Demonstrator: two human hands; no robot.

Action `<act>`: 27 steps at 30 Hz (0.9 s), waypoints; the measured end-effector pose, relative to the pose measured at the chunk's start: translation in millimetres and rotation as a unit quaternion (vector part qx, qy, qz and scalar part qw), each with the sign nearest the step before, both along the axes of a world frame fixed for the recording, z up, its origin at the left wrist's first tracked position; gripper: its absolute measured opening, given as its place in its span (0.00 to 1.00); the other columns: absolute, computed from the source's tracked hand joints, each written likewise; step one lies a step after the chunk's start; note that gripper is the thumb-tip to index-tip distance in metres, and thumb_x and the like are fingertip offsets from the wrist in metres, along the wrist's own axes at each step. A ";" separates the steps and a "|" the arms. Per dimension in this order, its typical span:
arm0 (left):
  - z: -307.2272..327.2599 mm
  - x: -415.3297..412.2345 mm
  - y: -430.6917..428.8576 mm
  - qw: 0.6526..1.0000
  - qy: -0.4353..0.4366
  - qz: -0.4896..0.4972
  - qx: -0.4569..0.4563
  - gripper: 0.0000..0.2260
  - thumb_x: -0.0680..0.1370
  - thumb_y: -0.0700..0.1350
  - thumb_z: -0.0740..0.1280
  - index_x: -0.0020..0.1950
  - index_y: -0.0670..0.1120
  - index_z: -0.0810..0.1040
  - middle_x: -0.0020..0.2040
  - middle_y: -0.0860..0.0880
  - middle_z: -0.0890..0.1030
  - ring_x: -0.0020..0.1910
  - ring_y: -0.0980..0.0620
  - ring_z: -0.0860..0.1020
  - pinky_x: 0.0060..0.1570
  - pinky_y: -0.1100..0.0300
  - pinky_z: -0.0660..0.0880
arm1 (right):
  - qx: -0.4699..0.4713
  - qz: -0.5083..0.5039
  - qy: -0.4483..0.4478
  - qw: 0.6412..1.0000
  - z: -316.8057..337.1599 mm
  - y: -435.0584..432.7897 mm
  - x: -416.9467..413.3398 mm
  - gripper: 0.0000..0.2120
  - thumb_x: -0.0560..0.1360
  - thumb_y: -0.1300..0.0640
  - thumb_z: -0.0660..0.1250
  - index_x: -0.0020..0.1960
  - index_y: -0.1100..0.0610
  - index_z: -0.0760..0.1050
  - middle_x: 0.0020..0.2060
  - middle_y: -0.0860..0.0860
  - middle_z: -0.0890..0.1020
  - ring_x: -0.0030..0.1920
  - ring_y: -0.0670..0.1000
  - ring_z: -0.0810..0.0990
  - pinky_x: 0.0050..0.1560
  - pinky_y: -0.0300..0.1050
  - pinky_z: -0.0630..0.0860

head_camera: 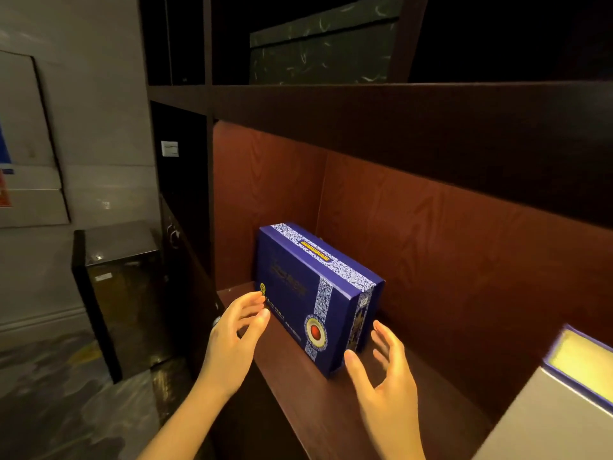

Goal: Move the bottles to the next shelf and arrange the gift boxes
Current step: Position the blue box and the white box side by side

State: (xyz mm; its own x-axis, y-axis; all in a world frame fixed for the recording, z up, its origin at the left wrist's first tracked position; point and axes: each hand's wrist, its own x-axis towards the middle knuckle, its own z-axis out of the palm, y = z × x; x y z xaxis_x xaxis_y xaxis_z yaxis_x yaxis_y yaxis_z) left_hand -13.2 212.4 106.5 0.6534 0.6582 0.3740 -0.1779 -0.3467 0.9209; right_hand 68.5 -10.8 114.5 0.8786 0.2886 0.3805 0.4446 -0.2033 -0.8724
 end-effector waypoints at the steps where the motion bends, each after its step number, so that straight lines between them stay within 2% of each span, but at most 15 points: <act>1: -2.1 14.5 11.1 1.000 0.003 0.000 0.002 0.13 0.79 0.54 0.68 0.64 0.62 0.75 0.62 0.59 0.80 0.60 0.64 0.77 0.57 0.67 0.73 | 0.001 -0.004 0.012 1.000 -3.5 9.3 12.3 0.37 0.69 0.41 0.71 0.75 0.46 0.65 0.73 0.46 0.73 0.67 0.43 0.72 0.62 0.34 0.68; 3: -3.3 40.7 32.4 1.000 0.014 0.001 0.003 0.14 0.80 0.52 0.68 0.65 0.61 0.74 0.64 0.58 0.79 0.61 0.63 0.77 0.56 0.70 0.72 | -0.002 -0.016 0.025 1.000 -10.8 25.3 34.5 0.37 0.72 0.46 0.75 0.77 0.48 0.64 0.73 0.47 0.72 0.67 0.44 0.71 0.65 0.39 0.69; 6: -3.9 75.4 62.3 0.999 0.030 0.010 -0.008 0.18 0.80 0.50 0.68 0.71 0.53 0.73 0.67 0.53 0.77 0.64 0.56 0.76 0.60 0.64 0.72 | -0.014 -0.019 0.040 0.999 -17.7 44.4 62.1 0.38 0.73 0.51 0.77 0.78 0.50 0.62 0.75 0.48 0.71 0.71 0.46 0.70 0.69 0.41 0.68; 9: -5.0 109.2 94.5 0.999 0.050 0.016 -0.017 0.21 0.81 0.49 0.67 0.74 0.49 0.71 0.70 0.50 0.75 0.67 0.52 0.74 0.64 0.56 0.71 | -0.017 -0.027 0.053 0.998 -20.8 64.5 84.2 0.41 0.73 0.51 0.77 0.79 0.51 0.60 0.76 0.48 0.69 0.74 0.46 0.68 0.72 0.42 0.68; 12: -8.9 143.4 128.2 0.997 0.068 0.018 -0.038 0.25 0.80 0.50 0.68 0.76 0.47 0.68 0.74 0.48 0.72 0.71 0.49 0.71 0.67 0.54 0.69 | -0.018 -0.052 0.057 0.997 -26.8 83.4 98.8 0.45 0.72 0.50 0.78 0.81 0.52 0.56 0.78 0.47 0.66 0.75 0.47 0.67 0.75 0.49 0.67; 15: -15.1 177.4 163.3 0.995 0.089 0.014 -0.051 0.31 0.80 0.54 0.68 0.79 0.47 0.62 0.77 0.45 0.68 0.75 0.46 0.68 0.69 0.50 0.68 | 0.003 -0.091 0.072 0.993 -32.0 98.7 105.1 0.48 0.72 0.46 0.76 0.82 0.50 0.52 0.79 0.46 0.64 0.76 0.48 0.66 0.74 0.54 0.68; 18: -23.0 209.4 196.6 0.991 0.118 0.001 -0.067 0.35 0.78 0.60 0.67 0.81 0.50 0.59 0.79 0.46 0.65 0.76 0.45 0.66 0.69 0.47 0.67 | 0.017 -0.139 0.076 0.987 -37.7 110.1 108.4 0.48 0.70 0.42 0.73 0.82 0.48 0.53 0.78 0.45 0.65 0.76 0.48 0.68 0.72 0.56 0.71; 21: -28.4 237.3 219.9 0.988 0.120 -0.042 -0.090 0.38 0.76 0.64 0.67 0.81 0.52 0.57 0.79 0.47 0.64 0.76 0.44 0.66 0.70 0.44 0.67 | 0.026 -0.173 0.089 0.981 -38.9 119.3 107.6 0.45 0.71 0.41 0.72 0.82 0.45 0.54 0.76 0.43 0.68 0.73 0.46 0.71 0.68 0.55 0.76; 24: -27.2 260.6 233.3 0.987 0.104 -0.075 -0.100 0.40 0.73 0.68 0.67 0.79 0.50 0.62 0.77 0.46 0.69 0.74 0.44 0.69 0.70 0.42 0.67 | 0.035 -0.199 0.094 0.975 -39.2 125.9 105.7 0.41 0.74 0.43 0.72 0.81 0.43 0.55 0.75 0.43 0.70 0.72 0.46 0.72 0.67 0.55 0.77; 26: -27.4 272.2 238.5 0.986 0.110 -0.081 -0.099 0.36 0.75 0.66 0.66 0.77 0.48 0.66 0.75 0.45 0.71 0.71 0.43 0.71 0.66 0.45 0.69 | 0.031 -0.213 0.094 0.972 -38.7 128.9 103.4 0.40 0.75 0.41 0.71 0.81 0.42 0.55 0.74 0.41 0.72 0.70 0.42 0.73 0.66 0.50 0.77; 27: -28.2 275.8 239.8 0.985 0.109 -0.085 -0.101 0.33 0.76 0.64 0.66 0.75 0.48 0.69 0.73 0.44 0.73 0.68 0.42 0.73 0.62 0.46 0.71 | 0.029 -0.217 0.094 0.971 -37.9 130.2 102.2 0.39 0.75 0.41 0.70 0.80 0.41 0.56 0.73 0.40 0.73 0.69 0.40 0.74 0.64 0.45 0.78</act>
